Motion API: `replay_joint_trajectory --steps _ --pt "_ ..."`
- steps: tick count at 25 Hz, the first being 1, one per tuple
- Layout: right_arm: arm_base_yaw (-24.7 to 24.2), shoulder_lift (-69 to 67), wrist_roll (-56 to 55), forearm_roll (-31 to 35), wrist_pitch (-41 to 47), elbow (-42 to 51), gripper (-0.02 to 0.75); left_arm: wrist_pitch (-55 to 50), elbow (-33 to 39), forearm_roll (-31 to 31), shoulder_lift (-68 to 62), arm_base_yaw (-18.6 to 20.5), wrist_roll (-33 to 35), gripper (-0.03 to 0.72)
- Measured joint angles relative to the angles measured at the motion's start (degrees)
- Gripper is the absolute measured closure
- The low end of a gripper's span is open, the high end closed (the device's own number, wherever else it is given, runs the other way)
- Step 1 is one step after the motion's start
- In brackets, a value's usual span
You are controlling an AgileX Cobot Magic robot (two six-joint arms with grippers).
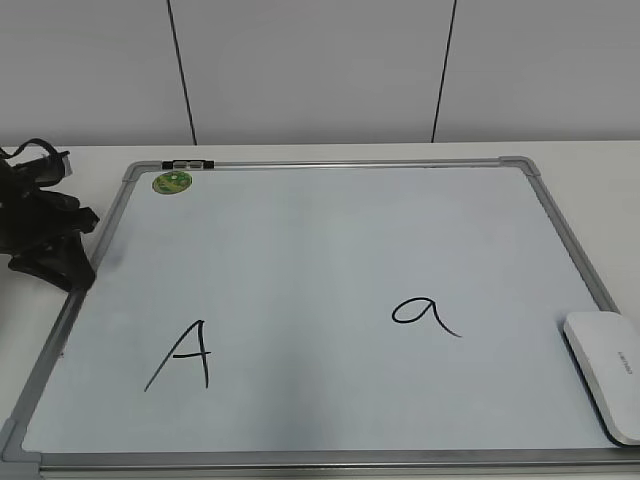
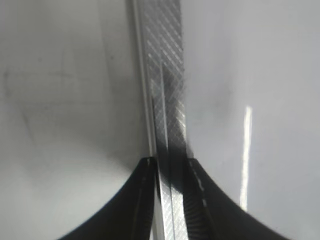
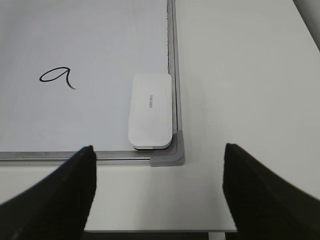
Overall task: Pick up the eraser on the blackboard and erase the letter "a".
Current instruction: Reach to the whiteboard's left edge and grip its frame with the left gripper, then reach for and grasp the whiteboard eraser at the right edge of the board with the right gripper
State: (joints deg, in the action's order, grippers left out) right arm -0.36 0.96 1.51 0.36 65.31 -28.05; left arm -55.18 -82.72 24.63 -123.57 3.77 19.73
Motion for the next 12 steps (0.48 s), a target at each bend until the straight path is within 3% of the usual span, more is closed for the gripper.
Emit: replay_joint_trajectory --steps 12 --pt "0.0 0.0 0.0 0.0 0.0 0.0 0.152 -2.69 -0.87 0.61 -0.35 0.84 0.0 0.551"
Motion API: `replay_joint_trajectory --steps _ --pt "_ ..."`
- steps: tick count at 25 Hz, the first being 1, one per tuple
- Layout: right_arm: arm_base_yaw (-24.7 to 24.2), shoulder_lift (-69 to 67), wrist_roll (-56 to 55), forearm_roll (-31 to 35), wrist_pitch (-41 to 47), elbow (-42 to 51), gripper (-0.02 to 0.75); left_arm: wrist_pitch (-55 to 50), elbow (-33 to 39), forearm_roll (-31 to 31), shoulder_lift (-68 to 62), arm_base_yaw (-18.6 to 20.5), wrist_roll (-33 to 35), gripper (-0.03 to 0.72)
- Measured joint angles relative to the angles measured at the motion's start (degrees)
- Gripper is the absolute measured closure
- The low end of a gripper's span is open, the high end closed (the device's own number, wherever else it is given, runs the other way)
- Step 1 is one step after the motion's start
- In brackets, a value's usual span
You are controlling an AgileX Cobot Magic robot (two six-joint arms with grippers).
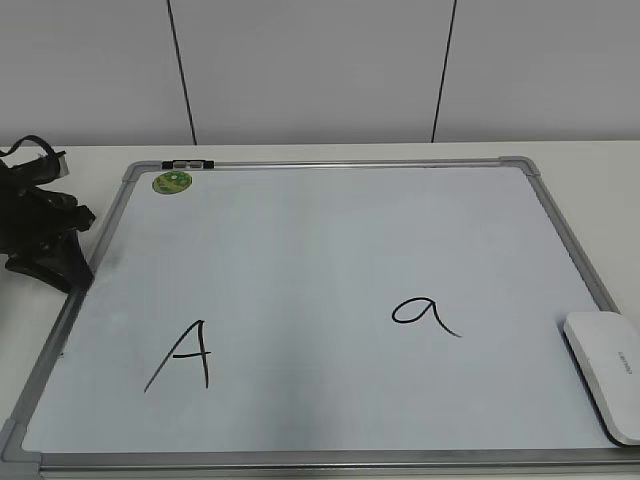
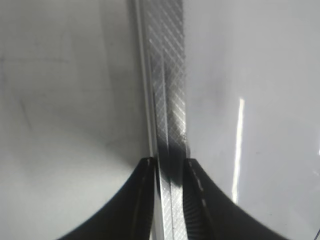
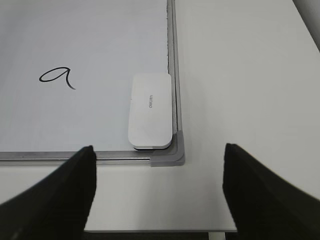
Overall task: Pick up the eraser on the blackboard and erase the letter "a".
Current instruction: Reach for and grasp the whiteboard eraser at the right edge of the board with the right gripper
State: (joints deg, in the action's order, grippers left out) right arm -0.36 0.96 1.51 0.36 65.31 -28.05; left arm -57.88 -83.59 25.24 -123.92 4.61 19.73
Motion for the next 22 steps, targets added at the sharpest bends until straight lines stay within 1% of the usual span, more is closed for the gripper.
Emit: replay_joint_trajectory --steps 14,15,18,22 --pt "0.0 0.0 0.0 0.0 0.0 0.0 0.152 -0.22 -0.6 0.72 -1.08 0.12 0.0 0.554" --pt "0.0 0.0 0.0 0.0 0.0 0.0 0.152 -0.37 -0.74 0.72 -1.14 0.22 0.0 0.564" --pt "0.0 0.0 0.0 -0.36 0.0 0.0 0.151 -0.93 -1.25 0.72 -1.36 0.34 0.0 0.63" --pt "0.0 0.0 0.0 -0.36 0.0 0.0 0.151 -1.58 -1.83 0.72 -1.57 0.43 0.0 0.65"
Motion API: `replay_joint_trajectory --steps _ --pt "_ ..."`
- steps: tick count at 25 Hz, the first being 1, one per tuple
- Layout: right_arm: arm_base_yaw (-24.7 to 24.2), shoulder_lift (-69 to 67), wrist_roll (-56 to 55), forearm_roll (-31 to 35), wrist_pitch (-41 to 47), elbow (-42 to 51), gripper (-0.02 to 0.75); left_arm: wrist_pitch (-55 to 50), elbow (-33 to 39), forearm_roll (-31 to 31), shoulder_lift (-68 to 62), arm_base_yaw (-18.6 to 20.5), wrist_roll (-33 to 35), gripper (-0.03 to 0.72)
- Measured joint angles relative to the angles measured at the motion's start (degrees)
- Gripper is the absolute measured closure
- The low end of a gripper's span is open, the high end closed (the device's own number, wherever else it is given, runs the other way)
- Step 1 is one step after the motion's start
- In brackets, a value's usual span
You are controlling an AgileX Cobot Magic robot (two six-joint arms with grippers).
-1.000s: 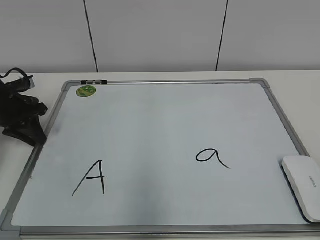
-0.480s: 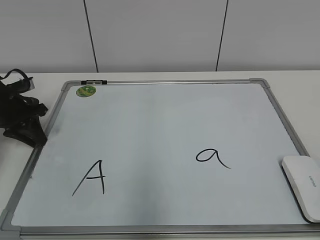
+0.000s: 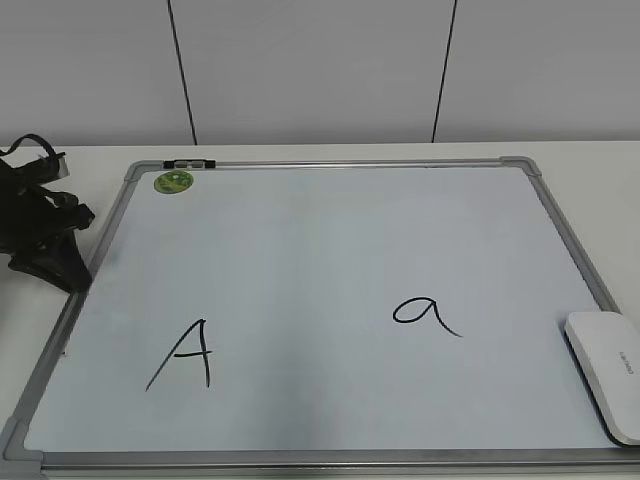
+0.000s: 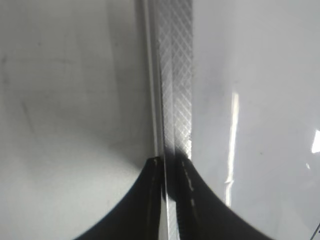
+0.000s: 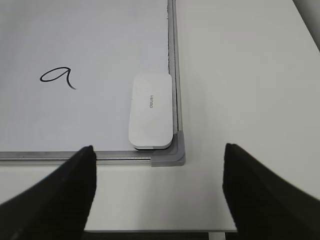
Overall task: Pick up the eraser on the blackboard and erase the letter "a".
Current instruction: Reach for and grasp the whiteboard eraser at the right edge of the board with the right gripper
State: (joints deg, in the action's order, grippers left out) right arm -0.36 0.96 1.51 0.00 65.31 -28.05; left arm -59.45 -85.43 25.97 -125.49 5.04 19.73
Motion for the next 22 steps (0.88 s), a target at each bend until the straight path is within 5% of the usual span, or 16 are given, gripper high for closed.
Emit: replay_joint_trajectory --steps 12,22 --pt "0.0 -0.53 0.0 0.58 0.0 -0.42 0.151 -0.11 -0.26 -0.58 -0.08 0.0 0.0 0.654" --pt "0.0 -22.63 1.26 0.88 -8.77 -6.21 0.151 -0.11 -0.26 -0.82 -0.08 0.0 0.0 0.654"
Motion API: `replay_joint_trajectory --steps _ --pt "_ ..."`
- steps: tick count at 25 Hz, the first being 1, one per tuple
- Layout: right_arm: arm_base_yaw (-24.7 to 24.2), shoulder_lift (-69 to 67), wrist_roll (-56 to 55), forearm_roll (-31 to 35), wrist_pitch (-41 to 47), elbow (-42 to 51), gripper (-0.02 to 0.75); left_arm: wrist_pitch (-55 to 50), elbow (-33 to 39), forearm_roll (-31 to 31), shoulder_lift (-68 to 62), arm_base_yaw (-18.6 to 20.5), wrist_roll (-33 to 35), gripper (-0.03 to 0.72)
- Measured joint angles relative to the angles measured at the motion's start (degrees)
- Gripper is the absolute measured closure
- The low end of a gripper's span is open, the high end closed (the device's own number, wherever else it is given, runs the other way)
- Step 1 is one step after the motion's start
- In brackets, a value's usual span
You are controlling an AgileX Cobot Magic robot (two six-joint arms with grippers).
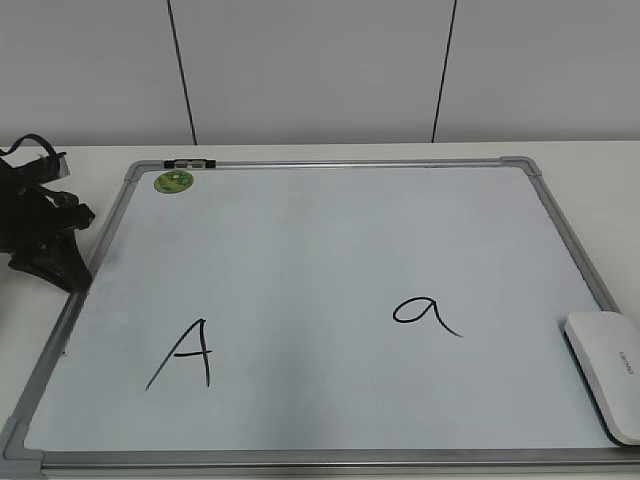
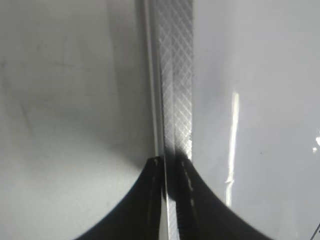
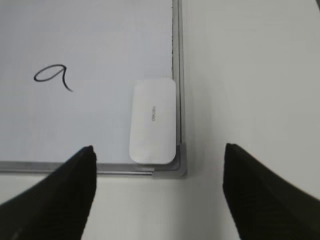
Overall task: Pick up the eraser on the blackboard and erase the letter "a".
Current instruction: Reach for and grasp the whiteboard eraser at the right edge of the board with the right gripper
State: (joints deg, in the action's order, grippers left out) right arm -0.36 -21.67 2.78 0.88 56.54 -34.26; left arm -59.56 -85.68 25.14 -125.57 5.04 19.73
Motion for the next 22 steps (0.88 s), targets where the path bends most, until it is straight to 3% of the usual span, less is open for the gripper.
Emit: replay_joint_trajectory --steps 9,18,22 --pt "0.0 -25.78 1.34 3.49 -1.04 -2.72 0.151 0.0 -0.09 -0.79 0.0 0.0 0.0 0.655" --pt "0.0 -39.27 1.89 4.56 -4.94 -5.23 0.151 0.0 -0.22 -2.35 0.0 -0.12 -0.77 0.654" --pt "2.49 -44.2 1.98 4.56 -7.31 -5.23 0.151 0.0 -0.22 -2.46 0.0 -0.12 -1.13 0.654"
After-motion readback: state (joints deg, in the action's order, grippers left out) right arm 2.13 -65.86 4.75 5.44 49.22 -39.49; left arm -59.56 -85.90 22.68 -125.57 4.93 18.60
